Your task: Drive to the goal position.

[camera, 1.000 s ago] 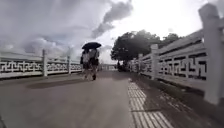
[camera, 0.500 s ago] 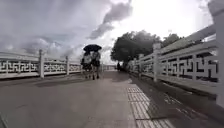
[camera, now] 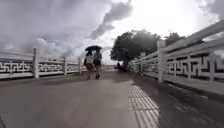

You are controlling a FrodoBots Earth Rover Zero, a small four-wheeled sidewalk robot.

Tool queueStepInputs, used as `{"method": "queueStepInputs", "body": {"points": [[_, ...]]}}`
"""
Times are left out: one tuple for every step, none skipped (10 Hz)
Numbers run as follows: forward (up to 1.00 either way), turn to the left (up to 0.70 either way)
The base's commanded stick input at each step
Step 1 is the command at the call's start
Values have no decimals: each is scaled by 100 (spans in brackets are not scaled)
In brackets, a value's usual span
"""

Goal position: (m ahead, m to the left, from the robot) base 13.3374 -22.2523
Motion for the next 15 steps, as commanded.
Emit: {"method": "queueStepInputs", "body": {"points": [[70, 0], [70, 0], [70, 0], [70, 0], [70, 0], [70, 0], [70, 2], [70, 6], [70, 11], [70, 14], [70, 5], [70, 0], [70, 0], [70, 0], [70, 0]]}}
